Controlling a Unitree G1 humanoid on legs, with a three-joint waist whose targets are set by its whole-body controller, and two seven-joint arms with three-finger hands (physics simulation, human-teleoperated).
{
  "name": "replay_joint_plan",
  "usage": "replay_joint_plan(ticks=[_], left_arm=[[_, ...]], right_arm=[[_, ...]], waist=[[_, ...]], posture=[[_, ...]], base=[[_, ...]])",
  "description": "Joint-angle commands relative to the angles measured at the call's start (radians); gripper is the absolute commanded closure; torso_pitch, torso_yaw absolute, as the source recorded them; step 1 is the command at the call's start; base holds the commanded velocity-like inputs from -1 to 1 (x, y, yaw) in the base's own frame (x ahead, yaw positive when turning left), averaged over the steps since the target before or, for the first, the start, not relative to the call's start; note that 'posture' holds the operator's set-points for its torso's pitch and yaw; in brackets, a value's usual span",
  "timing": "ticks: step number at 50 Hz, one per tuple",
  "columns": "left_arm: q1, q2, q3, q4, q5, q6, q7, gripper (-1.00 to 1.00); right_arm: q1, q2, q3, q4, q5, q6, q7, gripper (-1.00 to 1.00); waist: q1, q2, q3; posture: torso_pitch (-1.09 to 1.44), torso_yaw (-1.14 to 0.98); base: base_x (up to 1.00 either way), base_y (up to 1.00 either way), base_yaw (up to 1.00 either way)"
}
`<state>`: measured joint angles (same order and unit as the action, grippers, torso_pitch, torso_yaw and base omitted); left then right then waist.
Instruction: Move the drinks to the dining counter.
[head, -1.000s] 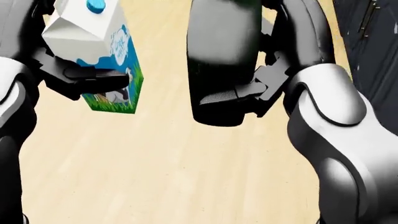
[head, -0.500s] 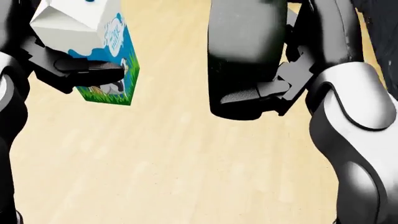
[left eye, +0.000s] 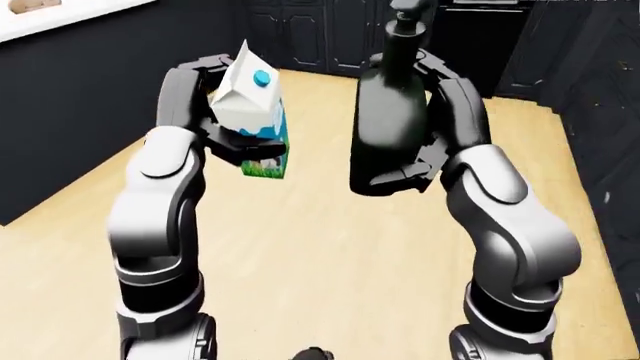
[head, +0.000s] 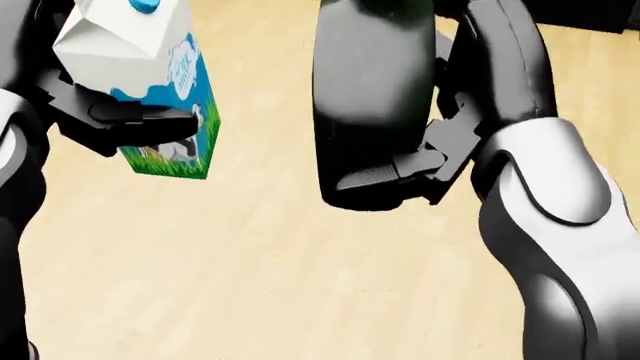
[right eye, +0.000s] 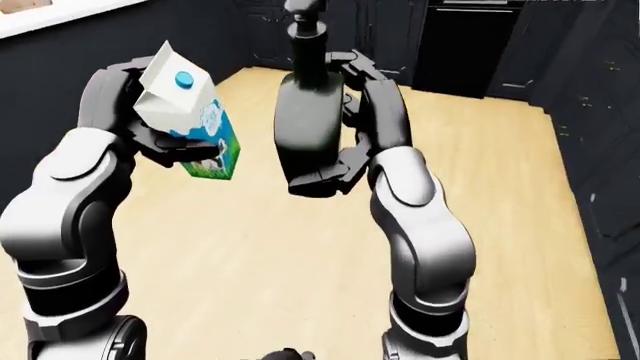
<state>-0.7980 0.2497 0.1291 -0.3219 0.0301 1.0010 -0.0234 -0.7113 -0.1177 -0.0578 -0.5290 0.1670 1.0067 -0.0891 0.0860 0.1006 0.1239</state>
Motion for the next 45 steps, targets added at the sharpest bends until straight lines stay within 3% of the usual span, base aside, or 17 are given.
replay_joint_plan(ticks=[1, 2, 4, 6, 9, 11, 12, 15, 21, 25, 26, 27, 29, 34, 36, 37, 45], left_arm=[[-0.049, 0.001, -0.001, -0.045, -0.003, -0.043, 0.001, 1.00], [-0.049, 0.001, -0.001, -0.046, -0.003, -0.044, 0.000, 1.00], [-0.053, 0.004, 0.002, -0.049, -0.005, -0.037, -0.001, 1.00], [-0.052, 0.005, 0.003, -0.052, -0.006, -0.035, -0.002, 1.00], [-0.047, 0.005, 0.004, -0.054, -0.007, -0.037, -0.001, 1.00], [-0.047, 0.005, 0.003, -0.052, -0.008, -0.038, -0.001, 1.00], [-0.048, 0.005, 0.002, -0.055, -0.008, -0.034, 0.000, 1.00], [-0.046, 0.004, 0.001, -0.056, -0.008, -0.036, 0.000, 1.00], [-0.046, 0.006, 0.004, -0.060, -0.011, -0.032, 0.000, 1.00], [-0.044, 0.007, 0.004, -0.061, -0.011, -0.033, 0.000, 1.00], [-0.044, 0.007, 0.003, -0.062, -0.011, -0.032, 0.000, 1.00], [-0.045, 0.007, 0.003, -0.062, -0.011, -0.030, 0.000, 1.00], [-0.049, 0.006, 0.002, -0.064, -0.011, -0.027, 0.001, 1.00], [-0.047, 0.006, 0.003, -0.059, -0.010, -0.032, 0.001, 1.00], [-0.045, 0.007, 0.002, -0.058, -0.009, -0.035, 0.000, 1.00], [-0.043, 0.008, 0.003, -0.053, -0.009, -0.042, -0.001, 1.00], [-0.041, 0.005, 0.001, -0.059, -0.008, -0.038, 0.000, 1.00]], right_arm=[[-0.046, -0.017, -0.026, -0.038, 0.001, -0.039, 0.002, 1.00], [-0.048, -0.017, -0.027, -0.034, 0.002, -0.041, 0.002, 1.00], [-0.050, -0.020, -0.024, -0.033, 0.002, -0.041, 0.004, 1.00], [-0.053, -0.019, -0.022, -0.038, 0.001, -0.032, 0.002, 1.00], [-0.045, -0.018, -0.016, -0.036, -0.002, -0.043, 0.007, 1.00], [-0.047, -0.016, -0.016, -0.044, -0.002, -0.034, 0.007, 1.00], [-0.045, -0.015, -0.015, -0.046, -0.002, -0.035, 0.010, 1.00], [-0.039, -0.016, -0.012, -0.050, -0.006, -0.038, 0.019, 1.00], [-0.041, -0.011, -0.004, -0.055, -0.015, -0.033, 0.032, 1.00], [-0.041, -0.009, -0.004, -0.059, -0.020, -0.029, 0.039, 1.00], [-0.040, -0.009, -0.004, -0.055, -0.022, -0.034, 0.041, 1.00], [-0.040, -0.009, -0.006, -0.054, -0.023, -0.034, 0.042, 1.00], [-0.043, -0.010, -0.007, -0.059, -0.024, -0.027, 0.044, 1.00], [-0.037, -0.010, -0.003, -0.055, -0.030, -0.035, 0.051, 1.00], [-0.032, -0.011, -0.004, -0.045, -0.035, -0.049, 0.058, 1.00], [-0.034, -0.012, -0.005, -0.042, -0.036, -0.050, 0.060, 1.00], [-0.037, -0.009, -0.005, -0.062, -0.039, -0.031, 0.067, 1.00]], waist=[[-0.004, -0.022, -0.108], [0.007, -0.022, -0.124], [0.001, -0.014, -0.114], [-0.015, -0.035, -0.115], [-0.052, -0.094, -0.120], [-0.084, -0.186, -0.130], [-0.075, -0.159, -0.138], [-0.078, -0.170, -0.133], [-0.065, -0.119, -0.108], [-0.054, -0.055, -0.100], [-0.052, -0.006, -0.109], [-0.052, -0.043, -0.092], [-0.043, -0.038, -0.103], [-0.050, -0.103, -0.096], [-0.060, -0.152, -0.091], [-0.069, -0.202, -0.104], [-0.069, -0.145, -0.116]], posture=[[0.00, 0.00], [0.00, 0.00], [0.00, 0.00], [0.00, 0.00], [0.00, 0.00], [0.00, 0.00], [0.00, 0.00], [0.00, 0.00], [0.00, 0.00], [0.00, 0.00], [0.00, 0.00], [0.00, 0.00], [0.00, 0.00], [0.00, 0.00], [0.00, 0.00], [0.00, 0.00], [0.00, 0.00]], base=[[0.00, 0.00, 1.00], [0.00, 0.00, 1.00], [0.00, 0.00, 1.00], [0.00, 0.00, 1.00], [0.00, 0.00, 1.00], [0.00, 0.00, 1.00], [0.00, 0.00, 1.00], [0.00, 0.00, 1.00], [0.00, 0.00, 1.00], [0.00, 0.00, 1.00], [0.00, 0.00, 1.00], [0.00, 0.00, 1.00], [0.00, 0.00, 1.00], [0.00, 0.00, 1.00], [0.00, 0.00, 1.00], [0.00, 0.00, 1.00], [0.00, 0.00, 1.00]])
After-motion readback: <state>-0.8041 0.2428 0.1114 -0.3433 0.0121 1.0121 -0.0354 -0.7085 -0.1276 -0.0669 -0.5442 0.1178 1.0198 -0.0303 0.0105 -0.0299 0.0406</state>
